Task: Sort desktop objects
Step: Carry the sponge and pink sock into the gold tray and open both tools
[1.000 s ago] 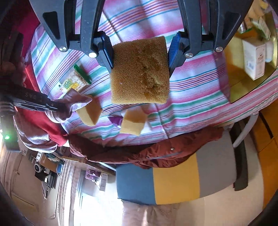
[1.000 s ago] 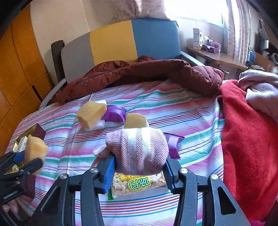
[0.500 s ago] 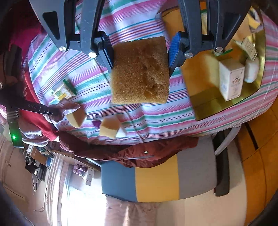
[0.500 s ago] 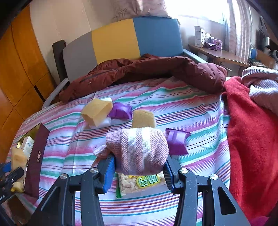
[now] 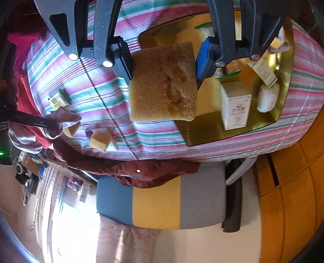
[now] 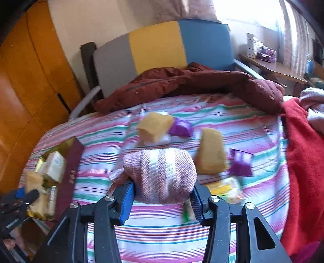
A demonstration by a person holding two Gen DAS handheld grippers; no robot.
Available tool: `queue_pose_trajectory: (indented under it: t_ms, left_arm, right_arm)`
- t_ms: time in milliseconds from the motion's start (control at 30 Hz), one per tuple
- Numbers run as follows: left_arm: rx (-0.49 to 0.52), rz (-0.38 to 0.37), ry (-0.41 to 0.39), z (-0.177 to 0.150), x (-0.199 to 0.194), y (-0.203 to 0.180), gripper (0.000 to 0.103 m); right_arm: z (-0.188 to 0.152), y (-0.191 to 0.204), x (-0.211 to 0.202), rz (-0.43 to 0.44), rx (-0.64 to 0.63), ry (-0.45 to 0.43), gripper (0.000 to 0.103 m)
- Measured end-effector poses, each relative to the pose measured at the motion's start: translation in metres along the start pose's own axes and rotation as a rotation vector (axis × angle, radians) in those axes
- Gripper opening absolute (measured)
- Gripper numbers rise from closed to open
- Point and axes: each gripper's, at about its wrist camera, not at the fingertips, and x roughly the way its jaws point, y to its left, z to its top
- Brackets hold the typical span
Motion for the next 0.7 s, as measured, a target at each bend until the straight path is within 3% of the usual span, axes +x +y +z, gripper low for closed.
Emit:
queue_pose_trajectory:
  t_ms: [267,700]
  left_arm:
    - [-0.081,0.034,-0.007,-0.010,-0.008,0.038,0.054]
    - [-0.237,0.119,0.000,-0.027,-0.013,0.115,0.054]
  right_arm:
    - [-0.007,0.079,0.005,0.141,-0.068,0.004,0.050]
    - [-0.009,0.193,0.050,0.325,-0.185,0.100,0.050]
